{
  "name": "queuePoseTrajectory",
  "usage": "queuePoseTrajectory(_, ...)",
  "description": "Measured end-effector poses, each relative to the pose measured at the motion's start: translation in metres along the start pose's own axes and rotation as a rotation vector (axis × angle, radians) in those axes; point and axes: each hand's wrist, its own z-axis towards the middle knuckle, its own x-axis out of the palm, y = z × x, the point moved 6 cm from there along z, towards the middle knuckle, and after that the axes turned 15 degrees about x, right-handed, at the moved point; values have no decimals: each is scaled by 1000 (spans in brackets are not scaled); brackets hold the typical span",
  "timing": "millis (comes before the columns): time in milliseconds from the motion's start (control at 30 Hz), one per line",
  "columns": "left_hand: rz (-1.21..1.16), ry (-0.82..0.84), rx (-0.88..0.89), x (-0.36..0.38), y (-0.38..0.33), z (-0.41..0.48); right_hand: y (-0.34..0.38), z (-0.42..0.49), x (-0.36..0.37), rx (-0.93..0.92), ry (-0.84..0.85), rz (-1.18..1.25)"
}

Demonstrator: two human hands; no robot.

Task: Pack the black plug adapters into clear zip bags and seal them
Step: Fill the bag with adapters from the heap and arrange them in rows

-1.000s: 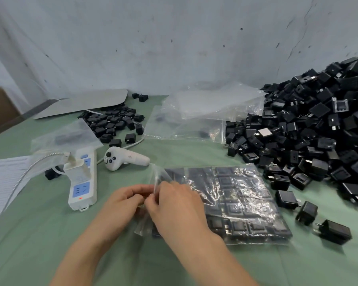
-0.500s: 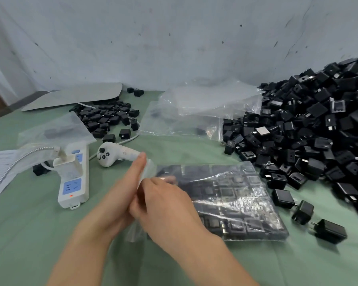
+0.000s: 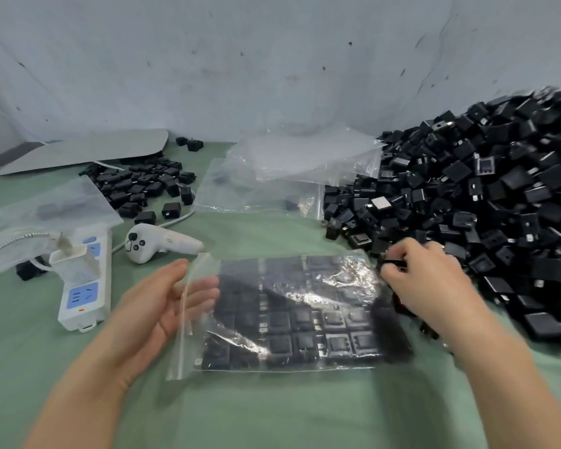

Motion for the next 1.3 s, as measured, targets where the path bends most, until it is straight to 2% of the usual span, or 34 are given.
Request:
queuePoseTrajectory(67,-39,-126,49,-11,-5,-4,-24,5,4,78,18,-91)
queuePoseTrajectory(167,-105,-243,91,-18,-9,-15,-28,5,9,26,16,-94)
queuePoseTrajectory(300,-139,-315,137,-18,-11,-30,-29,12,14,-35,-44,-123)
queuePoseTrajectory(533,5,-437,319,-21,-20,-46,-26,17,13,-68,-103,-119)
queuePoseTrajectory(600,33,-441,387,-19,-26,-51,-25,18,2,-62,-97,39)
queuePoseTrajectory(667,68,-399,472,-11,-37,-53,-19,14,-12,-59,-23,376)
queuePoseTrajectory(733,80,-297,536,4,-46,-56,1,3,-16,-100,192,755)
queuePoseTrajectory(800,47,-143,528,27,-46,-57,32,-19,-10,-162,530,1133)
queuePoseTrajectory(833,36,-63,509,39,-44,-59,48,-30,-5,-192,653,1232)
queuePoseTrajectory(867,46,2,497,50,-41,-60,63,-40,0,-240,688,1246)
queuePoseTrajectory(900,69,42,488,60,-39,-62,77,-50,5,-311,631,1178)
queuePoseTrajectory(1000,157,83,462,75,-33,-64,113,-82,16,-601,363,835)
queuePoseTrajectory(1167,187,5,432,58,-36,-63,140,-120,27,-883,160,701)
queuePoseTrajectory(1233,169,14,406,50,-37,-63,144,-125,31,-912,153,691)
queuePoseTrajectory(1300,141,8,374,42,-37,-59,145,-124,35,-887,250,723)
